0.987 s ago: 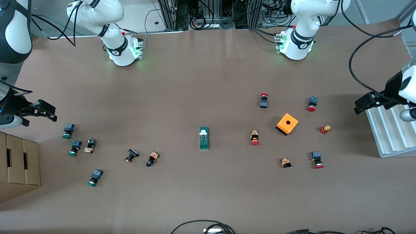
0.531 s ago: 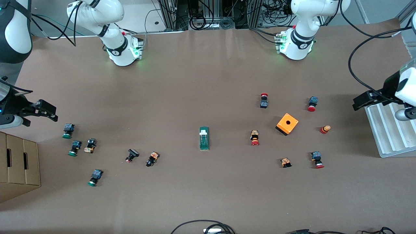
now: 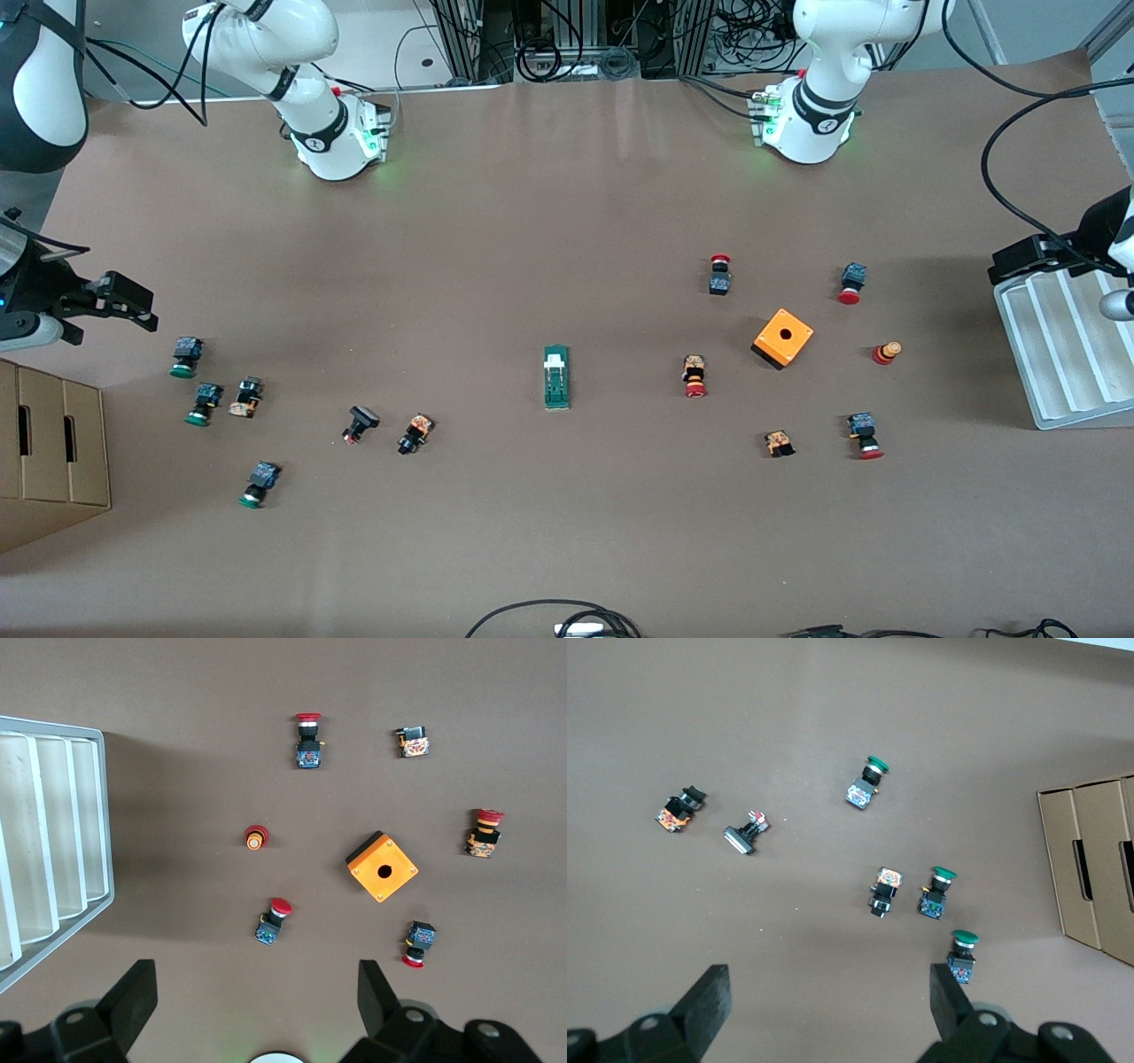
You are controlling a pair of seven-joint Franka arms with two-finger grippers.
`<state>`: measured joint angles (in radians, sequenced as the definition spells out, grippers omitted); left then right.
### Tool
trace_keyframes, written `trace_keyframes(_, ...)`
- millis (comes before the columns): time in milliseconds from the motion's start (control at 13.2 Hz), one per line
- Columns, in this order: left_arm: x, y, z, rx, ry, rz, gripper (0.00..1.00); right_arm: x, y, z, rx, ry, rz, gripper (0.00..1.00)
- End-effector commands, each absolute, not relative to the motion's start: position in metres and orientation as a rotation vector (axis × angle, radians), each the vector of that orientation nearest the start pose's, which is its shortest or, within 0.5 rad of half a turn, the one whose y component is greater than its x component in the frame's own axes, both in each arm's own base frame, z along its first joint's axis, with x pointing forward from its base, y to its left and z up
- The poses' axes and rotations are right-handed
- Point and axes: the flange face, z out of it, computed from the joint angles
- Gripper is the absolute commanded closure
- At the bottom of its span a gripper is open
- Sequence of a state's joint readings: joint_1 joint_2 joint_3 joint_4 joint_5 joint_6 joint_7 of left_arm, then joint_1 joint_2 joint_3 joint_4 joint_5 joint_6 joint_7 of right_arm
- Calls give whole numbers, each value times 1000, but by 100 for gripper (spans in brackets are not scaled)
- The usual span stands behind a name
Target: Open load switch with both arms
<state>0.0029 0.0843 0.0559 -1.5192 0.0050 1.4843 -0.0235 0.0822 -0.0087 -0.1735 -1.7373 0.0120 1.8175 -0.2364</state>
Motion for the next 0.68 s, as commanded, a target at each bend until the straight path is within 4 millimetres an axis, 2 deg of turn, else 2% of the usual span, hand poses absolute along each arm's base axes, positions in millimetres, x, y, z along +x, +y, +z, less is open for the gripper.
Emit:
trace_keyframes(0,562,40,604,-3126,-116,185,0,571,-50,574,-3112,-214,-148,0)
trace_keyframes(607,564,37,605,-3128,-130,176,0,571,-50,576,-3112,-217,-153,0)
